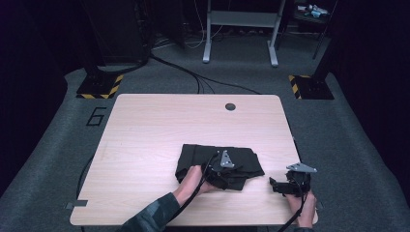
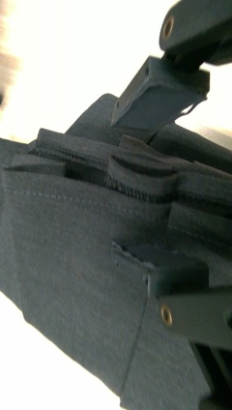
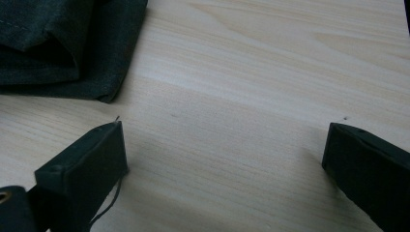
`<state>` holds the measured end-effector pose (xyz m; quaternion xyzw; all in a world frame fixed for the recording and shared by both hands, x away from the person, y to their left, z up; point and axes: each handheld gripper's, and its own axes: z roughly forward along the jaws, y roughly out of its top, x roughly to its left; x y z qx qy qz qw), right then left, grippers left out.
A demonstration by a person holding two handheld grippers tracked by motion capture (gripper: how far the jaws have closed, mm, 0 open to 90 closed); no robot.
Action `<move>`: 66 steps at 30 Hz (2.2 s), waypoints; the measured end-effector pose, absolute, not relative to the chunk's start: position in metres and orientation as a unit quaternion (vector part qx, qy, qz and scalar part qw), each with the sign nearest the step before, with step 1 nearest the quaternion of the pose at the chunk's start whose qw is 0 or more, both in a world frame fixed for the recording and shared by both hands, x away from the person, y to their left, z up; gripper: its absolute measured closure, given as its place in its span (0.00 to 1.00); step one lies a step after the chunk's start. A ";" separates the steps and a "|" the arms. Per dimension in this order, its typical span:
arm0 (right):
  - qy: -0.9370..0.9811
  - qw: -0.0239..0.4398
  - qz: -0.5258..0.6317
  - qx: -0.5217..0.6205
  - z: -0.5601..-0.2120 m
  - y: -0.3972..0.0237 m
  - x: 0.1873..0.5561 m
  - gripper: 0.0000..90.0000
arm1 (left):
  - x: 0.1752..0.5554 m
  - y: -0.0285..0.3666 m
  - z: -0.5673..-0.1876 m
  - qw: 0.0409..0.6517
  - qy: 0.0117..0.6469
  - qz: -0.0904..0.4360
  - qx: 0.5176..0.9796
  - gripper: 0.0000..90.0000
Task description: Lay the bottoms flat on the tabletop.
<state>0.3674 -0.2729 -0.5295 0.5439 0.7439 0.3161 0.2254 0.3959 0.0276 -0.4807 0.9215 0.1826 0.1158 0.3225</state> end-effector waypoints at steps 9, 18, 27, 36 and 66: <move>0.744 0.226 0.316 0.544 -0.530 -0.273 0.367 0.01 | 0.394 0.027 -0.483 0.311 0.181 0.145 0.921 0.64; 0.744 0.226 0.316 0.544 -0.529 -0.273 0.367 0.01 | 0.397 0.030 -0.480 0.320 0.185 0.138 0.919 0.83; 0.744 0.225 0.316 0.544 -0.529 -0.273 0.367 0.02 | 0.400 0.037 -0.469 0.335 0.184 0.139 0.913 0.89; 0.744 0.226 0.316 0.544 -0.529 -0.273 0.367 0.02 | 0.407 0.057 -0.444 0.373 0.210 0.163 0.889 0.91; 0.743 0.226 0.316 0.545 -0.529 -0.273 0.367 0.02 | 0.404 0.158 -0.401 0.454 0.302 0.236 0.804 0.92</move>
